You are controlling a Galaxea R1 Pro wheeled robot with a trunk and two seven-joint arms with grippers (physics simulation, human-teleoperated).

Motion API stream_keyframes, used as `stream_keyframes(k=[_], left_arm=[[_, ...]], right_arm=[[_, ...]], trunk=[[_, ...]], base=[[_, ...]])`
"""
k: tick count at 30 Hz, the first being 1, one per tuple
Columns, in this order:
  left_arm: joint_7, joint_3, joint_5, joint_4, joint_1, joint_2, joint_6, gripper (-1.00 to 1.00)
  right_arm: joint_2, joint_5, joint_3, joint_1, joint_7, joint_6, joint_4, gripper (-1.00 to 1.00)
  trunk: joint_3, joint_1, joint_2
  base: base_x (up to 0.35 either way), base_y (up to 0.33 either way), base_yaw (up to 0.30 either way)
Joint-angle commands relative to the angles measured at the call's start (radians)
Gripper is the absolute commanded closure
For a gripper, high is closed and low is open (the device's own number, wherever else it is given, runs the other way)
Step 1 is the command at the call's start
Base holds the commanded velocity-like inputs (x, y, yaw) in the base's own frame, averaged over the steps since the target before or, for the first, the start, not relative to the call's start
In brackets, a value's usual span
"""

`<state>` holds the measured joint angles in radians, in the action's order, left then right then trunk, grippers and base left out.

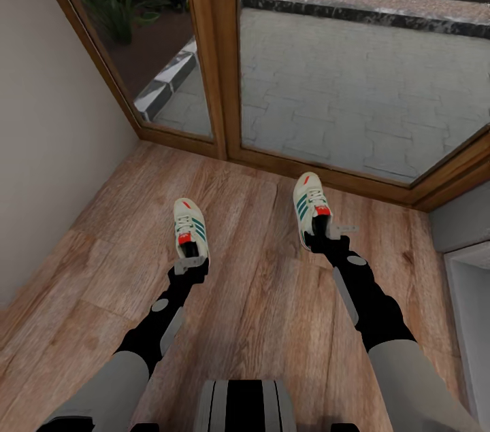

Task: Pick up the two gym shoes and the two sandals from the corridor floor and place them onto the hallstand (shoe rack) in the corridor, making sure they are on the rack and not on the floor. Arrange them so the two gym shoes are next to each other and the two sandals are next to each other.

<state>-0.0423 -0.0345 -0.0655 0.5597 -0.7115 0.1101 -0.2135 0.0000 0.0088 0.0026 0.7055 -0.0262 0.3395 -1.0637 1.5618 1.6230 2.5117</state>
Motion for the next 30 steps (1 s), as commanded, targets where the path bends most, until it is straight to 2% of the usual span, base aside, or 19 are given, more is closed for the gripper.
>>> stream_keyframes(k=[1,7,15,24,30], left_arm=[[-0.004,-0.005,-0.007,0.001,0.0,0.0,-0.002,1.0],[-0.003,-0.004,-0.009,0.047,0.0,-0.017,0.0,1.0],[-0.002,-0.003,-0.009,0.056,0.001,-0.032,0.0,1.0],[-0.002,-0.002,-0.01,0.057,0.003,-0.033,0.002,1.0],[-0.002,-0.002,-0.01,0.057,0.003,-0.033,0.002,1.0]], right_arm=[[0.0,0.001,0.0,0.0,-0.003,0.006,-0.001,1.0],[0.0,0.002,0.0,0.0,-0.003,0.006,-0.002,1.0],[0.0,0.001,0.0,0.0,-0.003,0.006,-0.002,1.0],[0.0,0.0,0.0,0.0,-0.003,0.006,-0.002,1.0],[0.0,-0.001,0.0,0.0,-0.003,0.006,-0.002,1.0]], trunk=[[-0.003,-0.001,0.0],[-0.027,-0.003,-0.001],[-0.067,-0.007,-0.003],[-0.081,-0.007,-0.003],[-0.088,-0.007,-0.003]], base=[[0.0,0.0,0.0],[0.0,0.0,0.0],[0.0,0.0,0.0],[-0.004,0.0,0.0],[-0.222,0.067,0.0]])
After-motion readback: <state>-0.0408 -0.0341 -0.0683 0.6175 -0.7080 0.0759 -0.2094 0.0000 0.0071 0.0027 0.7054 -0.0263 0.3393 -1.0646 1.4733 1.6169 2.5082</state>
